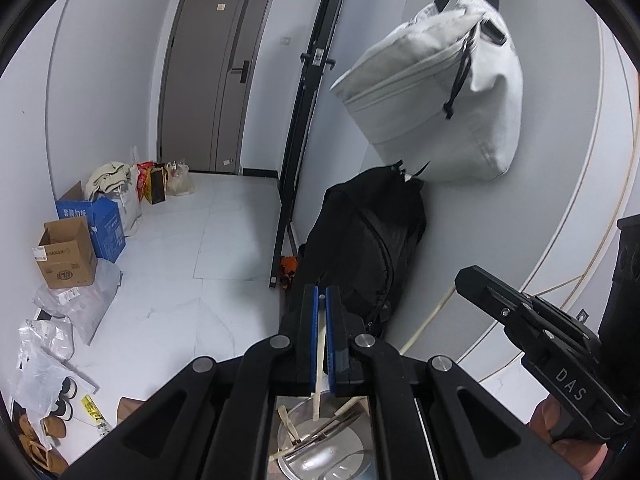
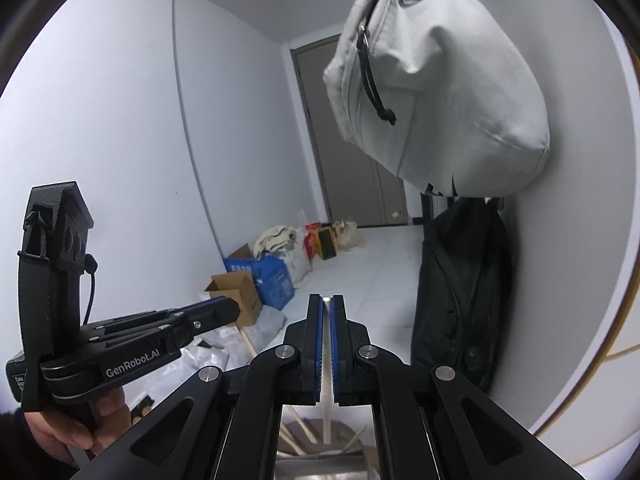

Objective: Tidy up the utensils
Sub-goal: 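Carry both held chopsticks over the white holder's opening, then open both tools to drop the chopsticks into the holder, then move both open tools back down toward the chopstick pile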

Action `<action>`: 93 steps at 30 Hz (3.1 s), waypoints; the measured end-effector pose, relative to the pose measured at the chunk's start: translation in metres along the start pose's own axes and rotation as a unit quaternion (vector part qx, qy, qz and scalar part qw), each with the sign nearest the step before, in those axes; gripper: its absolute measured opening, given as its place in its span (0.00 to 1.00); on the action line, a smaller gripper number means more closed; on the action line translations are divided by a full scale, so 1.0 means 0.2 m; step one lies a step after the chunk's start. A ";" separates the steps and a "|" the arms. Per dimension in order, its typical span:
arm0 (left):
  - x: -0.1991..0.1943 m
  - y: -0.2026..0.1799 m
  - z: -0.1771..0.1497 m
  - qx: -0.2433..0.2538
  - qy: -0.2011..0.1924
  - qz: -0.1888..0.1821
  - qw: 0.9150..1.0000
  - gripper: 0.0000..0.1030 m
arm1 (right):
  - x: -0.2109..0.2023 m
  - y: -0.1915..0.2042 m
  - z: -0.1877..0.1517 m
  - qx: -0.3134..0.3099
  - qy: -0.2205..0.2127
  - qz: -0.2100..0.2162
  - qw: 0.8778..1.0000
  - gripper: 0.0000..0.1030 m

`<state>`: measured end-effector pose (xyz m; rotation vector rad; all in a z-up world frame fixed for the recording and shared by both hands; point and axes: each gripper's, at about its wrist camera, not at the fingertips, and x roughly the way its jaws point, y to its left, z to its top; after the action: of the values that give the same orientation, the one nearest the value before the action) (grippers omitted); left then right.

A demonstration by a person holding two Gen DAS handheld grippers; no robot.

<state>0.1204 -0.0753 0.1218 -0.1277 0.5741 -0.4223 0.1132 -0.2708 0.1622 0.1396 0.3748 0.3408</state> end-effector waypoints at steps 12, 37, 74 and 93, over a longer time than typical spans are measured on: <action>0.15 0.04 -0.05 -0.017 0.034 -0.004 0.999 0.00 | 0.14 -0.01 -0.11 -0.018 0.024 0.003 1.000 0.02; 0.29 0.05 -0.16 0.002 0.136 -0.107 0.985 0.01 | 0.26 -0.09 -0.36 0.024 0.109 0.065 0.992 0.06; -0.37 0.18 -0.40 -0.009 -0.007 0.139 0.990 0.86 | -0.26 0.34 -0.52 0.019 0.041 0.072 0.996 0.75; -0.29 0.43 -0.89 -0.074 0.052 0.166 0.982 0.86 | -0.07 0.48 -1.00 -0.020 0.161 0.073 0.984 0.83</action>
<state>0.0086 0.0266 -0.0181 -0.1505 0.7158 -0.0614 -0.0046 -0.1711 0.0010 0.0725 0.6785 0.5183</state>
